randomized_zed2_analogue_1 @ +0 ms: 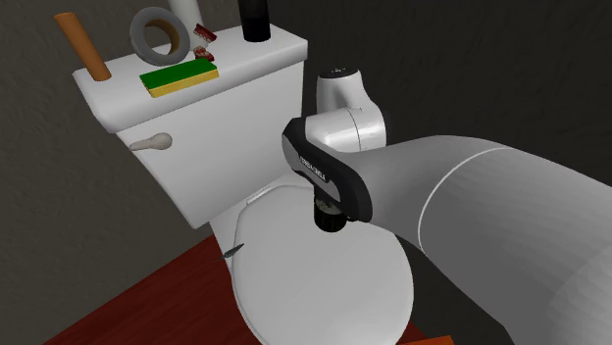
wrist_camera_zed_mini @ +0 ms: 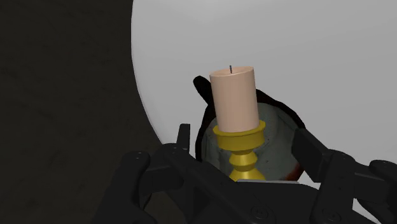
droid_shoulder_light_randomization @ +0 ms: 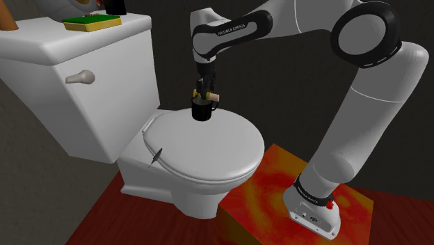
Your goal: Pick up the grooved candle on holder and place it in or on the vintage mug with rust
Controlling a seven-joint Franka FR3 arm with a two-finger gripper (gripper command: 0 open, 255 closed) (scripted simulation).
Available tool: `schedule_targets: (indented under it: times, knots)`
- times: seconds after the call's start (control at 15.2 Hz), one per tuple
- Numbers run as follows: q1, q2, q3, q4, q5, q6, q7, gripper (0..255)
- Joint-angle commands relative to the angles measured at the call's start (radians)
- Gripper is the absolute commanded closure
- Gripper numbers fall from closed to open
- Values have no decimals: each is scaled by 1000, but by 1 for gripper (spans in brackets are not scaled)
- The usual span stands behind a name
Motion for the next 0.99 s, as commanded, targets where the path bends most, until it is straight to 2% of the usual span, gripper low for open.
schedule_targets:
  times: [0.0,0.13,0.4,0.92]
  knots:
    - [0,0,0,0,0,0,0,0]
    - [0,0,0,0,0,0,0,0]
    - [6,-8,5,117,5,-125,-4,0]
    - [6,-8,5,117,5,-125,-4,0]
